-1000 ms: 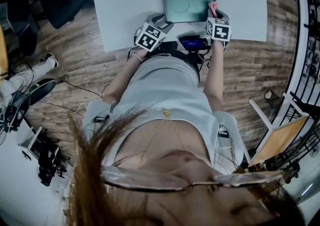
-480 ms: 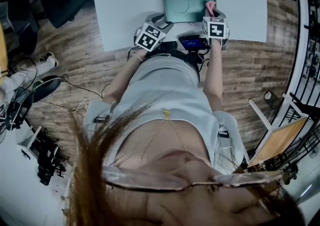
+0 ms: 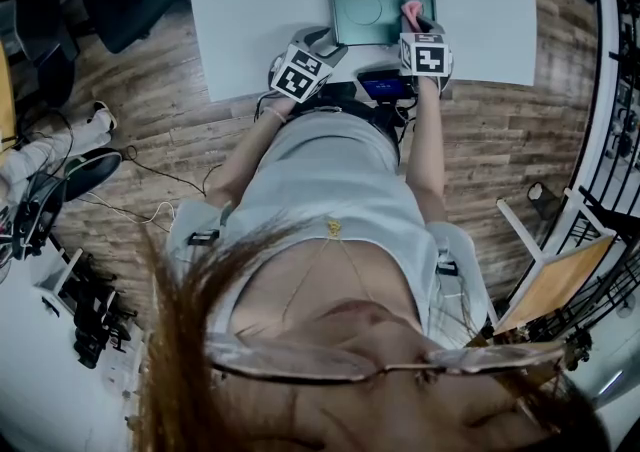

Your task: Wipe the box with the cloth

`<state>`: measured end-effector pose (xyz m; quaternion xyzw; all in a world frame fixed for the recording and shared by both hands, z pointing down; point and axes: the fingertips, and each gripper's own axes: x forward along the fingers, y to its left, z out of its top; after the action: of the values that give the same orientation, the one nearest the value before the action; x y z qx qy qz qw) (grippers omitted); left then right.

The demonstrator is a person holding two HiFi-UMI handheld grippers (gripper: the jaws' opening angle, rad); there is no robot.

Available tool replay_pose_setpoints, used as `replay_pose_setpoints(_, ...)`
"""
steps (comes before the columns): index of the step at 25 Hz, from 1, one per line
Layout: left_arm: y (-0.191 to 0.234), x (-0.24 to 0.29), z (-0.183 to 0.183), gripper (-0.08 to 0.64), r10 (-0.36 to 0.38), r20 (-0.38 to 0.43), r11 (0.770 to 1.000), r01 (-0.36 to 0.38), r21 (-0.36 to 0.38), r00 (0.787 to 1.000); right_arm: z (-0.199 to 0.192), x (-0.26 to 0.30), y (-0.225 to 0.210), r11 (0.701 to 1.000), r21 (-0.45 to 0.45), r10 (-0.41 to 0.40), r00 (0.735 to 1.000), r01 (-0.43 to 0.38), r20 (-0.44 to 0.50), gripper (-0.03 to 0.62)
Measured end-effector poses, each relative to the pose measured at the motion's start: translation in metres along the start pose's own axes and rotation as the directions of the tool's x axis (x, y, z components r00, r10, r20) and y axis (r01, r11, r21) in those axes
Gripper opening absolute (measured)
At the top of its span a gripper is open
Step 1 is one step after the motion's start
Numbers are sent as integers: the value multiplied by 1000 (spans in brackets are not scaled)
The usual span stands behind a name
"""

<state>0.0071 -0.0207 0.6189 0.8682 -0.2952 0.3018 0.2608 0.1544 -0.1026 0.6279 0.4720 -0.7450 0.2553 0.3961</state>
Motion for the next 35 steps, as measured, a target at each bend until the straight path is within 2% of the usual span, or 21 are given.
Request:
replay_pose_setpoints(12, -3, -2, -3, 216, -17, -11, 1000, 17, 5, 1000, 5, 3, 20, 998, 12, 60, 998, -61, 13, 37)
replay_pose_setpoints(19, -1, -2, -5, 216, -16, -10, 1000, 16, 5, 1000, 12, 5, 42, 987, 52, 151, 987, -154, 48, 37)
replay_pose_setpoints(35, -5, -3, -5, 216, -27, -8, 1000, 27, 8, 1000, 21, 12, 79, 975, -5, 222, 975, -222, 16, 37)
